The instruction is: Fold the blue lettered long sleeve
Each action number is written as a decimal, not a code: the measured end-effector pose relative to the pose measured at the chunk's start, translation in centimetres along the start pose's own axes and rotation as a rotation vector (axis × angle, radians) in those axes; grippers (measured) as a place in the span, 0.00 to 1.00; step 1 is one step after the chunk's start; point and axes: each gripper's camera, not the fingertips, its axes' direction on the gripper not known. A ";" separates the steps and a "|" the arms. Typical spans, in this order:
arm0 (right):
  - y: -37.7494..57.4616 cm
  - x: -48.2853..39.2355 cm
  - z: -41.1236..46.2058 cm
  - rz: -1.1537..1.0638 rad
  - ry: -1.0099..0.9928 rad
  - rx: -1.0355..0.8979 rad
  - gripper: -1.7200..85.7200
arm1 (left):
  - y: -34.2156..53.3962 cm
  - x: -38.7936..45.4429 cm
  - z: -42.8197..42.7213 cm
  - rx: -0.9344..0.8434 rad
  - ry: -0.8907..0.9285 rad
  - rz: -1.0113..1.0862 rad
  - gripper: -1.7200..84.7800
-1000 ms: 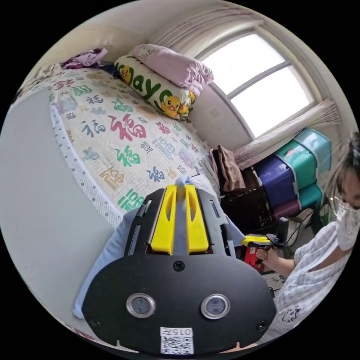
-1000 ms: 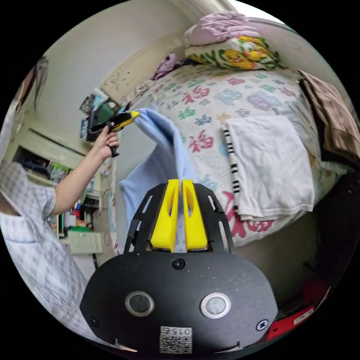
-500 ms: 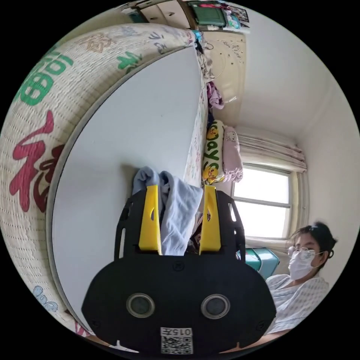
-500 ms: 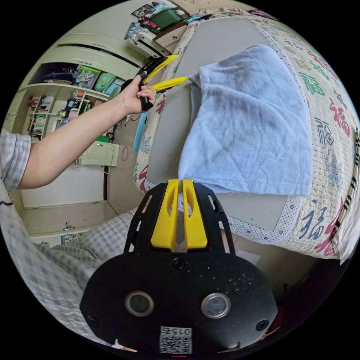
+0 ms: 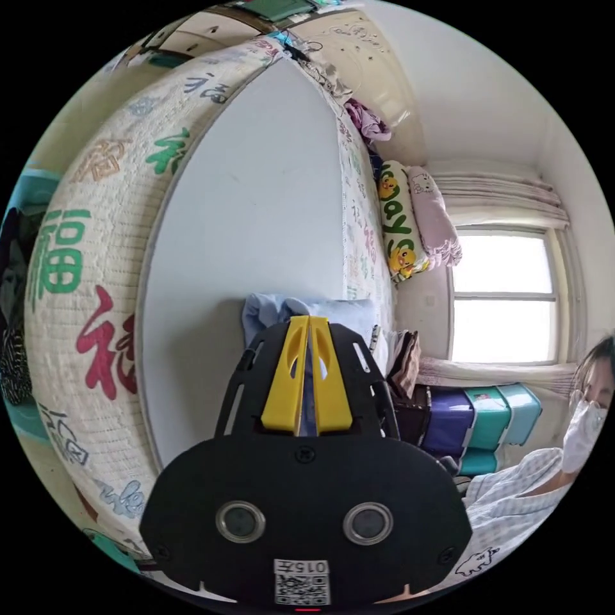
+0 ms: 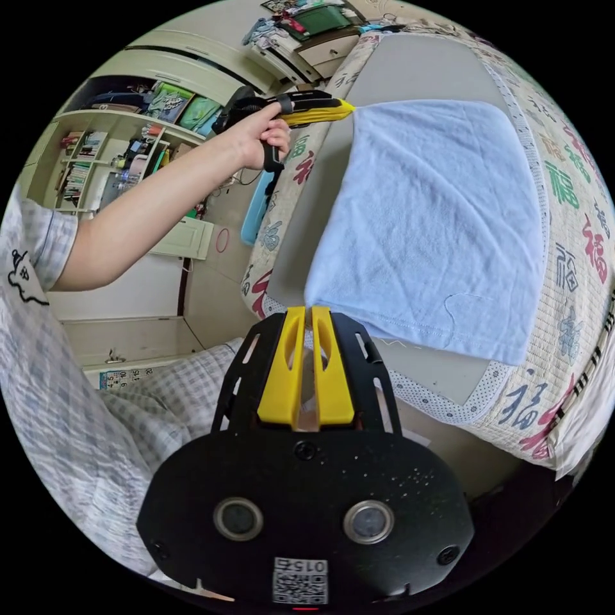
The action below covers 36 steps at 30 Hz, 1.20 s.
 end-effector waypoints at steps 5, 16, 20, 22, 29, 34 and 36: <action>-5.3 0.0 2.9 -0.019 -0.055 -0.018 0.03 | -0.1 -0.1 -0.3 0.079 -0.131 0.013 0.01; -13.1 4.7 15.9 0.006 -0.052 -0.259 0.08 | -1.2 0.7 4.4 -0.015 -0.395 0.076 0.01; -11.3 4.9 12.4 -0.099 -0.133 -0.204 0.09 | 0.8 1.9 2.5 0.028 -0.378 0.049 0.02; -9.9 7.2 7.9 -0.105 -0.060 -0.087 0.09 | 2.7 3.2 2.0 0.029 -0.388 0.075 0.03; -9.0 21.4 0.9 0.114 0.295 0.157 0.08 | 11.9 8.1 7.8 -0.234 -0.373 0.270 0.05; -9.9 27.7 9.7 0.061 0.352 -0.008 0.05 | 15.0 5.7 10.7 -0.318 -0.566 0.222 0.03; -8.8 29.3 11.7 0.028 0.408 0.007 0.04 | 15.4 4.8 10.3 -0.296 -0.502 0.227 0.02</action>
